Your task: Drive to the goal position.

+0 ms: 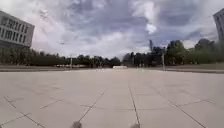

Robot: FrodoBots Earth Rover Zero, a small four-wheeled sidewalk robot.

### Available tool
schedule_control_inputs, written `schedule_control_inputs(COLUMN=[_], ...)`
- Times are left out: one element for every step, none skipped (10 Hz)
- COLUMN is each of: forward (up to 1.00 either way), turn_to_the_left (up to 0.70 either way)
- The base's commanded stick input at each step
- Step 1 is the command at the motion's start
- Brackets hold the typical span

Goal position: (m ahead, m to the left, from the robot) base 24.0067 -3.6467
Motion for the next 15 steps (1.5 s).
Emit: schedule_control_inputs(forward=[0.70,0.70,0.70,0.70,0.70,0.70,0.70,0.70,0.70,0.70,0.70,0.70,0.70,0.70,0.70], turn_to_the_left=[0.00,0.00,0.00,0.00,0.00,0.00,0.00,0.00,0.00,0.00,0.00,0.00,0.00,0.00,0.00])
